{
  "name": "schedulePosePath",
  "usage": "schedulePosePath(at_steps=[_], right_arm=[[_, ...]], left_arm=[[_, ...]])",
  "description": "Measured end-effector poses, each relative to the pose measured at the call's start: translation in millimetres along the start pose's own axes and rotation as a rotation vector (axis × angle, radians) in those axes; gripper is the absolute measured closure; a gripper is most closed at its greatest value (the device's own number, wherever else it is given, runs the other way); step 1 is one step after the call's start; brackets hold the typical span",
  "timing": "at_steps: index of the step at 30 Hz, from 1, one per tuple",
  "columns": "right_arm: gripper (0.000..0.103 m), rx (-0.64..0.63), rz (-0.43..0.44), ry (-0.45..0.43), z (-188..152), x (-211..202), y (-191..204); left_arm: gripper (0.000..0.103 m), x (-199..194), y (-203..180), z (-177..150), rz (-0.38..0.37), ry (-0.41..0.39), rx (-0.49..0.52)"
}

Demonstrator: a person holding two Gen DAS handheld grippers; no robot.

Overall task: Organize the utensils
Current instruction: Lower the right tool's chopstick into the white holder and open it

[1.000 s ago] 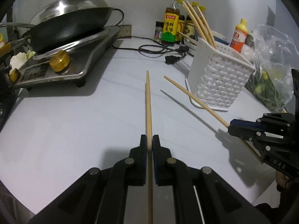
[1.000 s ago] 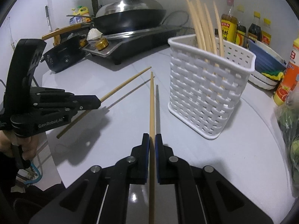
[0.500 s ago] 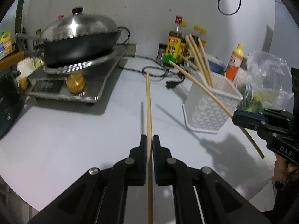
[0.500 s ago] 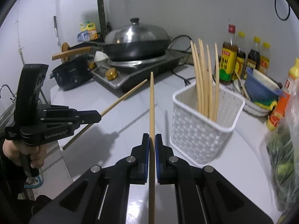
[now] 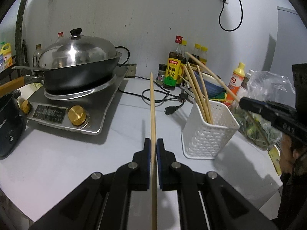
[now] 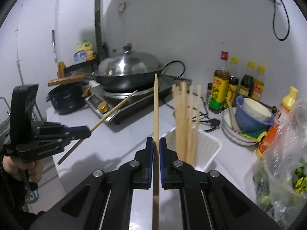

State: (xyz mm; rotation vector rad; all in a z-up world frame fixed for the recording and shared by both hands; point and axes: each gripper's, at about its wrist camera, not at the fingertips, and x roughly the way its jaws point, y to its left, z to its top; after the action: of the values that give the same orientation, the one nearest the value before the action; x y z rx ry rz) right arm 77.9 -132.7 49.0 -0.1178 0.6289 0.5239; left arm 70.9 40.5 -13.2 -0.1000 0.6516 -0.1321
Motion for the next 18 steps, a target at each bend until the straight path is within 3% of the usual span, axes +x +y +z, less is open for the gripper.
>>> schedulePosePath(at_steps=[10,18], right_arm=[[0.097,0.061,-0.031,-0.008,32.2,30.9,-52.7],[0.097,0.041,-0.047,0.036,47.8,74.4,-51.5]], left_arm=[[0.098,15.8,7.5,5.8,-0.031,-0.005,-0.01],[0.098,26.6,30.4,6.2,-0.042,-0.001,-0.053]])
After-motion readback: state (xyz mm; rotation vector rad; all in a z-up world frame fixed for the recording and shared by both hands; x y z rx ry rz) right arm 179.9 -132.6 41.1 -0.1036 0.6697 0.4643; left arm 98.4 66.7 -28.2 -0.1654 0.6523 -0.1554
